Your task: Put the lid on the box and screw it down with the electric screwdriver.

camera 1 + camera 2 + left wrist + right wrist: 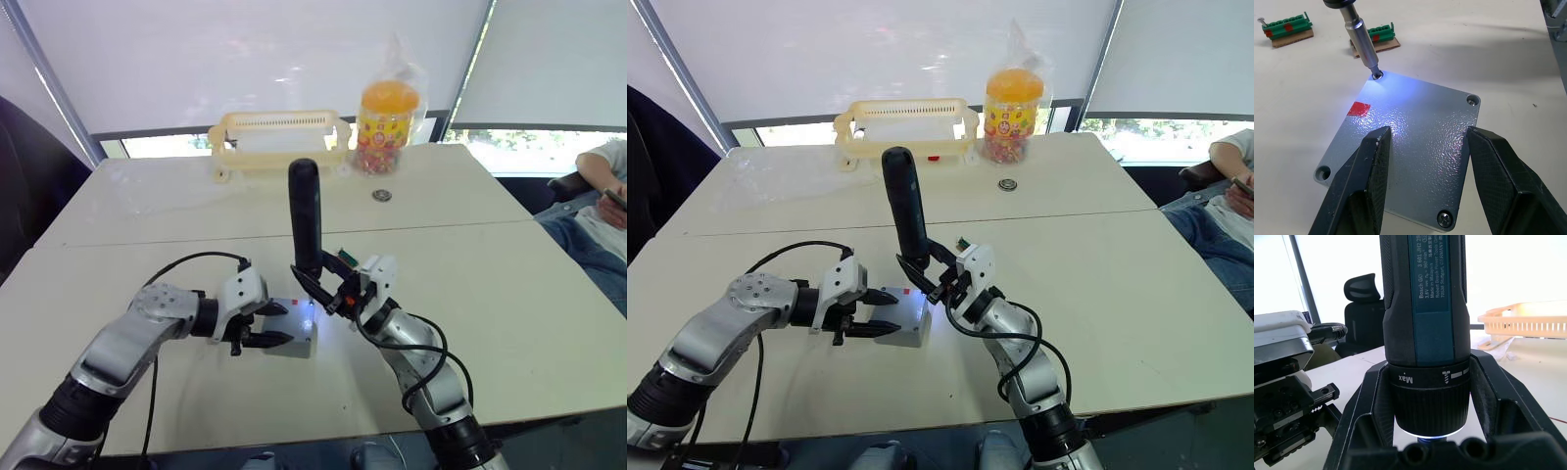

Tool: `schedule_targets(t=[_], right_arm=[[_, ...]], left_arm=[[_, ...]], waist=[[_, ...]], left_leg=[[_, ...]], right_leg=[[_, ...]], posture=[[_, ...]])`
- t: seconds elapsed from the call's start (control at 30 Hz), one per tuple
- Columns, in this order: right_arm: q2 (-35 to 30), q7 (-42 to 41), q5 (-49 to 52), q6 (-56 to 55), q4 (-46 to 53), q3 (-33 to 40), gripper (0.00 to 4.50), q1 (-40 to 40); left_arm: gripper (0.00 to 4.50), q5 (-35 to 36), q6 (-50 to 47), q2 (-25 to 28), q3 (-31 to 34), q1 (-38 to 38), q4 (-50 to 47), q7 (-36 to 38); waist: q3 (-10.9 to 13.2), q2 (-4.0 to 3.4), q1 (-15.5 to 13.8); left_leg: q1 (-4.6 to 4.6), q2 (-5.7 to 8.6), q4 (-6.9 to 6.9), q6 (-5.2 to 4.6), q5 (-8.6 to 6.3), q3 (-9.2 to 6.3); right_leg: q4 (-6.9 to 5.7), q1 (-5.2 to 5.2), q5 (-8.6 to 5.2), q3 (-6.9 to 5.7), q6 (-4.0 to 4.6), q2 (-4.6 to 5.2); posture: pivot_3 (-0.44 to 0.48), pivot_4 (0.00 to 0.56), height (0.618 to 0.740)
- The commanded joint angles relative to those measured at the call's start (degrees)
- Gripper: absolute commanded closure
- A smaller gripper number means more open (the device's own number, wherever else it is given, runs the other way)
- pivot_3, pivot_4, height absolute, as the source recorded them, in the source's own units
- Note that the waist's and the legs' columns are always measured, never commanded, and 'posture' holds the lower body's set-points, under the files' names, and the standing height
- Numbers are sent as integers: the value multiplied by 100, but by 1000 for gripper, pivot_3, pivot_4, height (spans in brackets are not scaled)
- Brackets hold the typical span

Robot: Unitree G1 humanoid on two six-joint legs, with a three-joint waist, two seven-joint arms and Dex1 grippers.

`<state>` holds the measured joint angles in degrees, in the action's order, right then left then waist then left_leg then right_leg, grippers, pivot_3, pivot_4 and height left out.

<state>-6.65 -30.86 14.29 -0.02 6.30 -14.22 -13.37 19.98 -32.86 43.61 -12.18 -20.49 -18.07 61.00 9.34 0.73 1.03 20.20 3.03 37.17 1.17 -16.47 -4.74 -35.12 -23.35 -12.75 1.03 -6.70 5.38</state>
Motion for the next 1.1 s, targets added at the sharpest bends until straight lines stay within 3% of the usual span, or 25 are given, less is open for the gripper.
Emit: schedule_targets(t=[0.03, 0.37, 0.63, 0.77, 0.93, 1.1], right_arm=[[-141, -3, -269, 248, -596, -80, 2756, 233], [-153, 44, -294, 178, -454, -18, 2756, 87], [-213, 431, 269, 1146, 1223, 475, 2756, -477], [-128, 720, 933, 1781, 2029, 894, 2756, -860], [-280, 1535, 2298, 3129, 2303, 2039, 2756, -1799], [-1758, 2141, 4362, 5798, 1517, 3370, 2756, -2557]], left_arm=[[2030, -28, -27, 20, 3, 8, 34, 8], [2030, -83, 31, -16, -80, 78, 143, 18], [2030, -204, 73, -27, -261, 211, 341, 15], [2030, -119, -60, -111, -264, 250, 309, -30], [2030, -33, -43, -264, -159, 228, 278, -110], [2030, 576, -431, -203, 526, -35, -128, -181]], waist=[[0, 0, 0], [1, -1, -3], [20, -8, -32], [50, -17, -44], [59, -26, -28], [68, -20, -47]], left_leg=[[0, 0, 0, 0, 0, 0], [3, 0, 0, 1, 0, -2], [21, 1, 0, 1, 0, -3], [37, 7, 1, 1, 0, -4], [45, 8, -9, 1, 0, -4], [116, 11, 9, -1, 2, -11]], right_leg=[[0, 0, -1, 0, -1, 0], [2, -2, -4, -1, 0, 2], [3, -18, -3, -1, 2, 5], [3, -30, 1, -2, 8, 12], [8, -39, 6, -4, 8, 14], [7, -96, 11, -15, 18, 18]], posture=[[0, 150, 740], [0, 150, 740], [0, 150, 740], [0, 150, 740], [0, 150, 740], [0, 150, 740]])
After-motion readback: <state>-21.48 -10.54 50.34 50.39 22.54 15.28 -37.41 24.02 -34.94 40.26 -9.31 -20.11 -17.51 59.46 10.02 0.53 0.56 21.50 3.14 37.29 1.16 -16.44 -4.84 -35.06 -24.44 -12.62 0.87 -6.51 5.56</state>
